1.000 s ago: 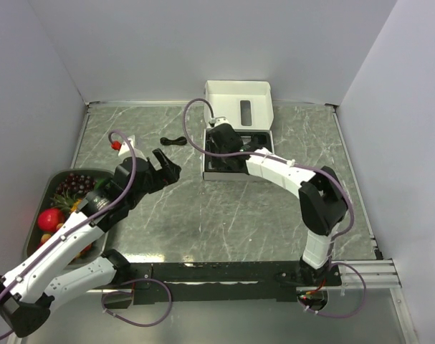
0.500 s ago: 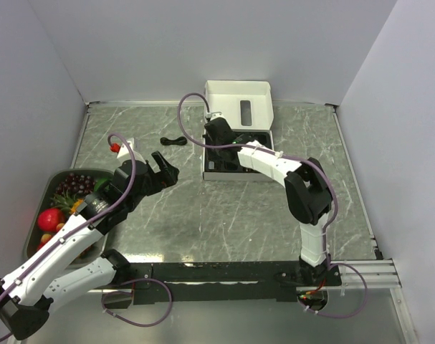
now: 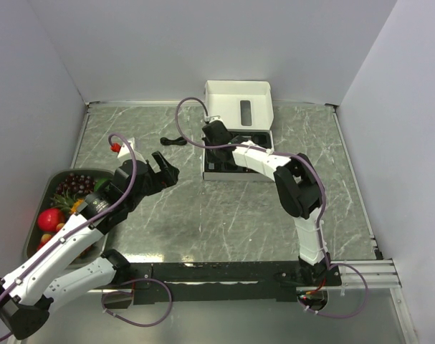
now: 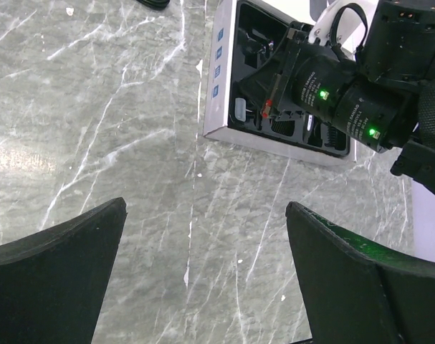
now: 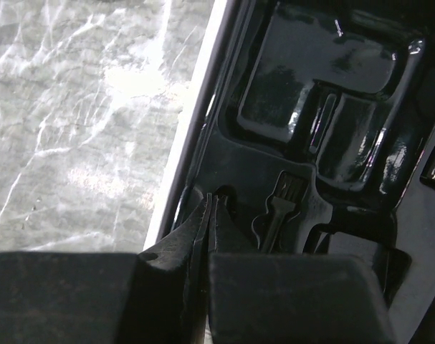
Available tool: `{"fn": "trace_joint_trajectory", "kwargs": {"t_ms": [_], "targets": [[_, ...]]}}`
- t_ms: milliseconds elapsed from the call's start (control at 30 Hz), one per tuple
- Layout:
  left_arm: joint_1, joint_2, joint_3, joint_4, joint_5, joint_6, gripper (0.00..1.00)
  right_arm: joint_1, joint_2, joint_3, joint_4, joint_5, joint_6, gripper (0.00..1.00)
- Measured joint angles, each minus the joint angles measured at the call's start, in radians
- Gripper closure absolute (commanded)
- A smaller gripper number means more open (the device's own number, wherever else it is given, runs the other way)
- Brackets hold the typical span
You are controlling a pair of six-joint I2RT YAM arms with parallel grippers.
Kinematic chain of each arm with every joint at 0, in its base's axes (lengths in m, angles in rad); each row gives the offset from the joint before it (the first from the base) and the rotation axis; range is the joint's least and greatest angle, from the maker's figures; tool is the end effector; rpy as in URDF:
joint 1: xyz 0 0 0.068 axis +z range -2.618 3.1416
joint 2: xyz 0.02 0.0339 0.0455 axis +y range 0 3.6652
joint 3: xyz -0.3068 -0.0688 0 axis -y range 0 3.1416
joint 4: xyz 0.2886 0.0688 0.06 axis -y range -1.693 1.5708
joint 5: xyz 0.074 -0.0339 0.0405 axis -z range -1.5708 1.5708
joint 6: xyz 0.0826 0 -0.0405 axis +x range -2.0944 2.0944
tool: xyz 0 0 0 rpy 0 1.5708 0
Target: Sort the hair-cutting tools
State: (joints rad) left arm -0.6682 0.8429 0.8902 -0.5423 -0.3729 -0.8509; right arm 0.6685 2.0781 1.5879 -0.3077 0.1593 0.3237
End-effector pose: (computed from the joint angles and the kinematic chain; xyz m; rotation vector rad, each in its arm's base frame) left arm 0.2024 -0.1214 0.3444 -0.4195 2.0339 -0.5655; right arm 0.4480 0.3371 0.1874 -0.3313 2.3520 0.2932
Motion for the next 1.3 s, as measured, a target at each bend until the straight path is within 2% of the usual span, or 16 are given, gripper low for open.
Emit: {"fn": "trace_joint_trajectory", "kwargs": {"t_ms": [367, 467, 500, 567, 600, 700, 967, 1133, 1300], "targets": [[0.000, 0.013, 0.000, 0.000, -0.012, 0.000, 0.01, -0.001, -0.054, -0.053, 0.014, 0.029, -0.019, 0.98], [0.000, 0.040, 0.005, 0.000, -0.027, 0.000, 0.01, 0.001, -0.113, -0.086, 0.002, 0.039, -0.030, 0.86], [0.000, 0.049, 0.007, 0.001, -0.030, 0.000, 0.01, 0.002, -0.132, -0.092, -0.001, 0.042, -0.030, 0.78], [0.000, 0.079, 0.014, 0.006, -0.043, 0.000, 0.01, 0.004, -0.186, -0.113, -0.004, 0.044, -0.037, 0.69], [0.000, 0.092, 0.017, 0.010, -0.046, -0.001, 0.01, 0.007, -0.220, -0.126, -0.006, 0.048, -0.040, 0.61], [0.000, 0.158, 0.045, 0.016, -0.072, -0.009, 0.01, 0.015, -0.335, -0.168, -0.014, 0.064, -0.047, 0.50], [0.030, 0.379, 0.196, 0.034, -0.156, -0.057, 0.00, 0.054, -0.638, -0.318, -0.069, 0.101, -0.048, 0.43], [0.149, 0.529, 0.302, 0.068, -0.122, -0.139, 0.01, 0.073, -0.790, -0.435, -0.117, 0.113, -0.047, 0.42], [0.245, 0.658, 0.312, 0.159, -0.044, -0.272, 0.01, 0.095, -0.930, -0.514, -0.158, 0.113, -0.040, 0.41]]}}
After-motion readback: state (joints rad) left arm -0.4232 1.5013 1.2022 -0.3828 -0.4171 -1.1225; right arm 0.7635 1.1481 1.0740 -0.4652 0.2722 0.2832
